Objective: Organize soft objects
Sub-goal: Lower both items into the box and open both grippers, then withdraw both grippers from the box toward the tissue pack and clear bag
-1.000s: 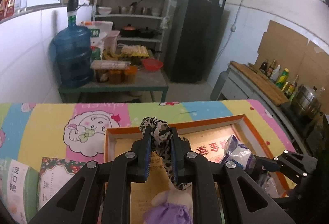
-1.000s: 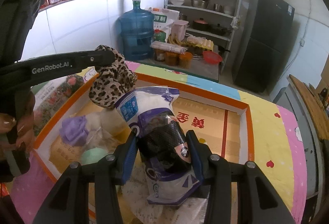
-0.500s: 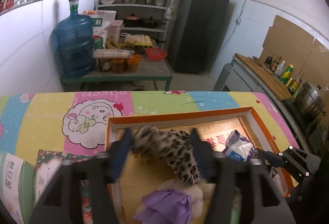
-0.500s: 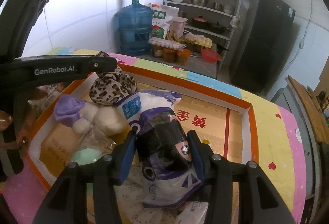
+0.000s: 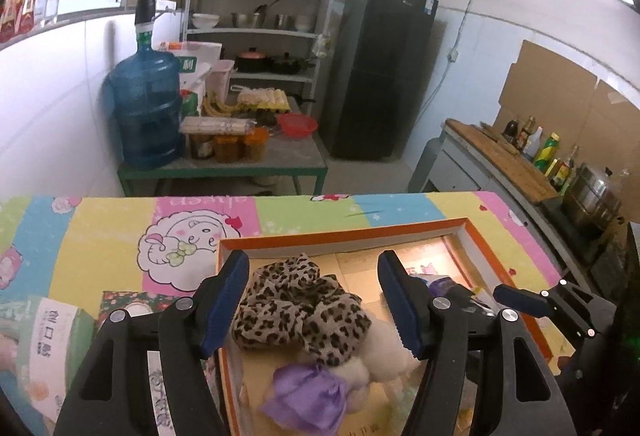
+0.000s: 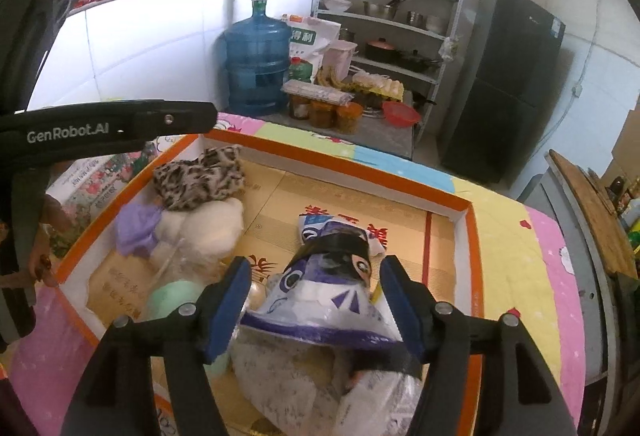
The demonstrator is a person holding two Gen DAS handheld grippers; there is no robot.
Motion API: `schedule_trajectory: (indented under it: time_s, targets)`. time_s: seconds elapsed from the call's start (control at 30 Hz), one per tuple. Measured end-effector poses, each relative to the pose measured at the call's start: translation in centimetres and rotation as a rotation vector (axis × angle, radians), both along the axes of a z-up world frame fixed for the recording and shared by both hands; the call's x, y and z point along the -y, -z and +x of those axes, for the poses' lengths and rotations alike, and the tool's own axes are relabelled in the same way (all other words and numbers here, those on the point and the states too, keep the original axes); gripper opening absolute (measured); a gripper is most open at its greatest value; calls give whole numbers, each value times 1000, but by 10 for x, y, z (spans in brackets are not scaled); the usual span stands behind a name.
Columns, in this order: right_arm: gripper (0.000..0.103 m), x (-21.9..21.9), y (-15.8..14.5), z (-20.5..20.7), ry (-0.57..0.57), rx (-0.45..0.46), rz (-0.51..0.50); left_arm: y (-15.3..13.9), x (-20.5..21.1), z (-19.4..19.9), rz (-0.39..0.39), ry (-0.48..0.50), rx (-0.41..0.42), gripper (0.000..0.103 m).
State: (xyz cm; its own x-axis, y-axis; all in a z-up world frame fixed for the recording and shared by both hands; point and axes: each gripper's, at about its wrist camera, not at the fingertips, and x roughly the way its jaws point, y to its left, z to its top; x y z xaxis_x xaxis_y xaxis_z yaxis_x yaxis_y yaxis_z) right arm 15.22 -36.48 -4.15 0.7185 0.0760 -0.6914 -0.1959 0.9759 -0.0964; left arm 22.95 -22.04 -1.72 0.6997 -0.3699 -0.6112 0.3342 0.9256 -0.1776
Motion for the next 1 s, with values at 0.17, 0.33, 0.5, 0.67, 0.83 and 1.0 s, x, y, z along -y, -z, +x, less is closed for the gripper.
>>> schedule_trajectory:
  time_s: [0.17,0.33,0.5,0.67,0.83,1.0]
  targets:
    - [66,1,-9,-14,15,23,2,-14,-7,-15,-2,14,34,69]
    - [66,-6,-21,-29,19,53,14,-26,-19,-29,-8,17,68,69]
    - [66,-15,-30,-40,23,66,46,-36,-37,-47,-1,10,105,69]
    - [66,-26,-34,-51,19,77,98,-42,-56,-64,4,-4,126,69]
    - [66,-46,-37,-62,-13,82,169,-43,-79,-83,16,-27,145,69]
    - [66,-72,-36,-72,-51,84,206,-38,-108,-97,16,-61,142,69]
